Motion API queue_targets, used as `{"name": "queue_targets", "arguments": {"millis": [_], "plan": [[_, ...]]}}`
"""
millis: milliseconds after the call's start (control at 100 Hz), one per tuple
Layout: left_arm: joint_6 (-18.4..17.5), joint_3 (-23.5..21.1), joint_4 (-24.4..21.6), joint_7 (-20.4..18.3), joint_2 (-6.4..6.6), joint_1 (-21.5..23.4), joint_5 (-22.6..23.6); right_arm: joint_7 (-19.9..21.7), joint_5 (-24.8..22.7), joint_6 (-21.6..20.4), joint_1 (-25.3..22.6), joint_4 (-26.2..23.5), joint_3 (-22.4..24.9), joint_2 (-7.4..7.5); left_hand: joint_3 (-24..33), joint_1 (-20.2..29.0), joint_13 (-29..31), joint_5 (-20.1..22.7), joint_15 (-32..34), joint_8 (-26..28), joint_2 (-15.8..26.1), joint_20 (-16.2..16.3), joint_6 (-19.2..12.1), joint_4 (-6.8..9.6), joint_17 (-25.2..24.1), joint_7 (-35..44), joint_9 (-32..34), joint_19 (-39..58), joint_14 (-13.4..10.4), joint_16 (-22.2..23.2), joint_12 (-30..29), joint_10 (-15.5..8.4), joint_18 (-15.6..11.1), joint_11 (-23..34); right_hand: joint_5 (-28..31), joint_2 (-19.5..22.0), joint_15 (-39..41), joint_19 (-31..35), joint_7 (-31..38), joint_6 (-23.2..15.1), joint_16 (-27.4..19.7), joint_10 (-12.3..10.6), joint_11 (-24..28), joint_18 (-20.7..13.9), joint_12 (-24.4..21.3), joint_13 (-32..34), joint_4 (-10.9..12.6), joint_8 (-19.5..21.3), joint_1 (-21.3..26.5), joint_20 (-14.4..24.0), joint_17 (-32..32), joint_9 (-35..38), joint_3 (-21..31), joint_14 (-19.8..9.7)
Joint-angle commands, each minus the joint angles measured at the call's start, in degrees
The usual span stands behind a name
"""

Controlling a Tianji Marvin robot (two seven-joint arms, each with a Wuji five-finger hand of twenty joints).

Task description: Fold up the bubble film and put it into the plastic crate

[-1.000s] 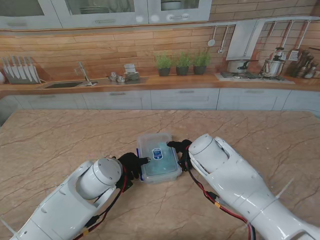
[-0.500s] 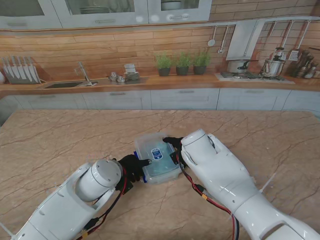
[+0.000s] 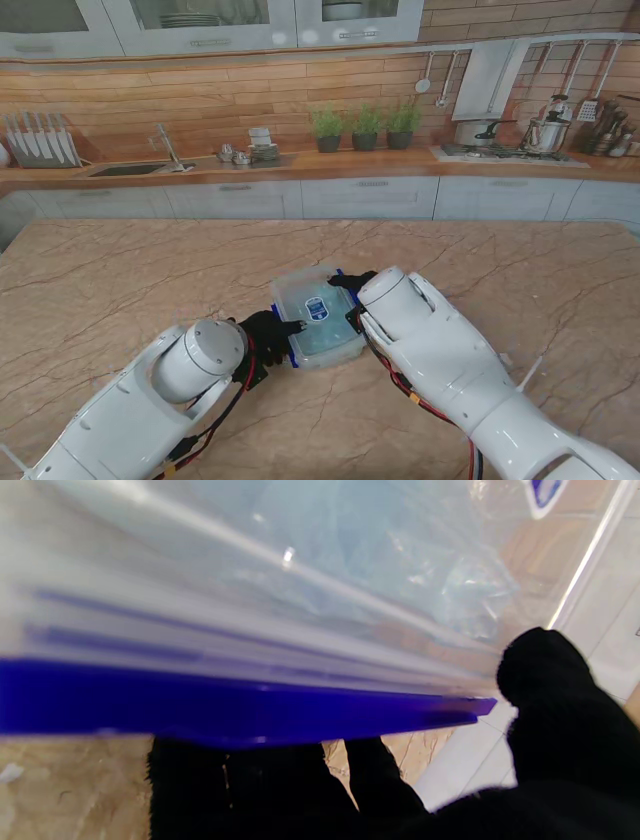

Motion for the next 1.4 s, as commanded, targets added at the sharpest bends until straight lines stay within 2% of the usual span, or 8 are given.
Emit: {"name": "queue_targets", "arguments": {"millis": [0,100,210,460,600,790,1010,1390], "plan": [[0.2,0.9,1.2,-0.9,-0.3,1.1,-0.4,0.9,-0.4,-0.1,-0.8,1.0,-1.0,0.23,6.3,7.5,-0.8,-0.4,-0.1,-0.5,-1.7,0.5,-6.4,1.73,-0.4,-0.7,-0.7,1.5,1.2,-0.6,-0.1,-0.6,0.8,-0.4,6.9,-0.4,14.4,3.3,1.5,2.4,0.8,7.7,-12.7,-4.5,-3.5,12.4,0.2,-1.2,5.7,-0.7,0.5,2.5,5.5,-3.1],[0.2,1.1,1.4,-1.0,-0.34,1.0,-0.7,2.7,-2.4,-1.6,-0.5,0.7,-3.1,1.21,6.1,7.6,-0.9,-0.5,-0.2,-0.5,-1.7,0.5,-6.5,1.72,-0.6,-0.9,-0.8,1.4,1.2,-0.6,-0.1,-0.5,0.8,-0.5,24.1,0.2,15.4,2.8,2.4,3.6,-0.9,9.9,-12.1,-2.9,-3.2,16.5,0.0,-0.4,7.7,-2.0,1.3,14.3,6.3,-1.4],[0.0,1.3,1.6,-0.9,-0.41,0.8,-0.9,4.4,-6.2,-5.0,-0.1,-0.1,-6.4,2.54,6.0,7.6,-1.0,-0.5,-0.2,-0.5,-1.6,0.4,-6.5,1.71,-0.5,-1.0,-0.8,1.4,1.3,-0.6,-0.1,-0.5,0.8,-0.5,35.8,1.2,14.2,2.7,2.0,5.0,-1.6,10.5,-11.7,-1.1,-3.0,18.4,0.0,2.2,8.8,-2.6,1.8,23.6,7.3,0.6],[-0.8,2.1,1.8,0.2,-0.88,0.3,-0.5,10.3,-16.4,-12.3,2.0,-3.3,-14.0,6.31,5.7,7.5,-0.8,-0.3,-0.2,-0.6,-1.5,0.4,-6.2,1.74,-0.4,-1.2,-0.6,1.5,1.5,-0.6,-0.2,-0.4,0.9,-0.6,47.9,2.4,12.6,4.0,10.0,1.4,-2.3,7.3,-7.3,-0.3,-2.1,20.6,0.4,7.7,9.7,-2.3,2.9,35.5,7.7,2.4],[-1.5,2.9,2.0,1.3,-1.37,-0.3,-0.5,12.2,-20.5,-14.9,3.5,-4.1,-17.5,7.29,5.6,7.2,-0.8,-0.3,-0.3,-0.8,-1.3,0.4,-6.3,1.73,-0.4,-1.7,-0.6,1.5,1.5,-0.6,-0.4,-0.2,1.1,-0.9,50.5,1.9,13.0,4.9,13.1,-0.1,-1.5,5.7,-5.5,-1.3,-2.0,20.7,0.7,9.1,9.7,-2.3,5.0,39.3,9.7,0.9],[-2.2,3.3,2.8,3.2,-2.24,-0.9,-1.0,14.9,-20.2,-14.9,4.3,-5.8,-18.5,8.15,5.0,6.2,-2.2,-1.2,-1.0,-1.7,-0.6,0.2,-6.6,1.66,-1.5,-3.5,-2.0,1.0,1.5,-0.9,-0.7,0.0,0.6,-1.9,50.1,3.0,10.2,5.1,13.1,-0.1,-1.7,5.3,-6.0,-1.3,-2.7,20.8,0.8,9.1,10.6,-2.8,6.2,40.2,10.8,-0.1],[-3.0,1.5,2.8,5.7,-2.89,-0.1,-1.1,14.5,-18.0,-10.7,1.8,-7.9,-14.0,8.63,-4.7,4.9,-7.6,-6.0,-3.7,-1.1,3.3,-1.5,-6.8,2.05,-5.9,-13.5,-8.5,-1.3,1.3,-1.1,-1.0,1.0,-1.1,-5.1,40.2,8.1,-2.9,-0.8,4.5,-0.7,-5.9,5.2,-7.6,1.1,-2.5,18.6,1.4,8.3,9.4,-5.3,1.5,34.0,4.4,3.0],[-2.3,-3.7,1.1,8.4,-2.9,2.3,1.2,4.2,-13.6,-8.6,-2.7,-6.1,-6.0,5.16,-7.2,2.5,-13.1,-12.2,-8.3,-4.7,2.7,-3.3,-6.0,1.84,-10.1,-25.1,-17.7,-3.1,0.7,-1.9,-4.5,1.6,-3.1,-12.3,38.6,8.8,-7.8,-2.8,2.3,1.2,-7.4,5.3,-8.0,2.6,-2.5,19.0,2.5,8.4,11.3,-6.6,0.9,34.4,7.0,4.6]]}}
